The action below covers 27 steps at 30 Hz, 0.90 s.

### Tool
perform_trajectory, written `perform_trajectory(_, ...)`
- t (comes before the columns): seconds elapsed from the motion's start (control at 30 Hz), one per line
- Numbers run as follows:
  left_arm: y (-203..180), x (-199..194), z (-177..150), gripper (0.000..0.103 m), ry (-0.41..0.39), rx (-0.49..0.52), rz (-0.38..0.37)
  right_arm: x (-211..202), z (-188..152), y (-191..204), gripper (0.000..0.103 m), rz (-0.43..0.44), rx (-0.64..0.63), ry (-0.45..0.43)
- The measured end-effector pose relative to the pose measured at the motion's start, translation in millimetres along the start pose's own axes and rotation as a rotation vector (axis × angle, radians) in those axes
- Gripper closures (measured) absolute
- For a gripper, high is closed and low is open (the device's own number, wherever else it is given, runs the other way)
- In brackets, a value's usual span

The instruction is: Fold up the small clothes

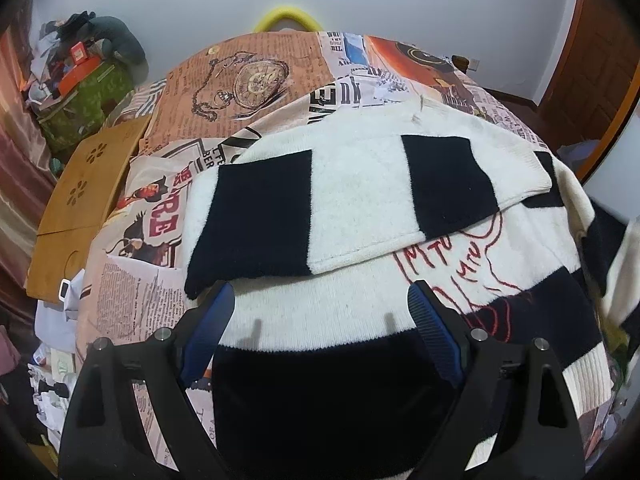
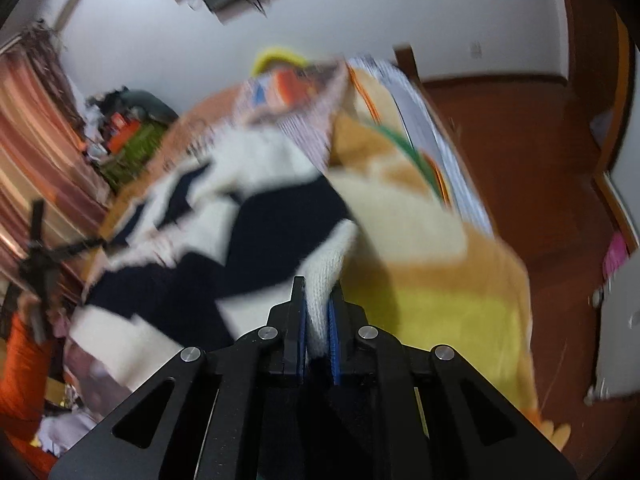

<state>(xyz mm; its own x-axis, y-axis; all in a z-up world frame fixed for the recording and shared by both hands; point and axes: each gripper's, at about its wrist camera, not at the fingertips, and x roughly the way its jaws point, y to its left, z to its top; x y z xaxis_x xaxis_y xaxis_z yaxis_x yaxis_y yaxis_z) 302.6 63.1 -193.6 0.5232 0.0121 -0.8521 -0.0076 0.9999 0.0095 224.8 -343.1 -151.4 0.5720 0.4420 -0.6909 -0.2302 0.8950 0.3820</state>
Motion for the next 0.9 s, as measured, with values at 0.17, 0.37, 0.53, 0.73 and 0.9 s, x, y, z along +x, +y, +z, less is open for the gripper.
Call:
perform_trajectory(0.17, 10, 4, -4, 0.015, -0.009, -0.03, -0.024, -17, 54, 56, 0.095, 0.065, -0.11, -0.09)
perform_trajectory(0.37, 32, -1, -13, 0.014, -0.024, -0.065, -0.025, 16, 103, 140, 0.095, 0.118, -0.247, -0.091)
perform_trajectory(0.53, 55, -12, -21, 0.014, -0.042, -0.101, -0.007, 99, 109, 191, 0.088, 0.152, -0.275, 0.029)
perform_trajectory(0.73, 74, -24, -27, 0.014, -0.042, -0.137, -0.004, 155, 90, 216, 0.066, 0.178, -0.256, 0.143)
perform_trajectory(0.9, 50, -30, -20, 0.014, -0.056, -0.075, 0.0, 123, 82, 201, 0.059, 0.117, -0.321, 0.095)
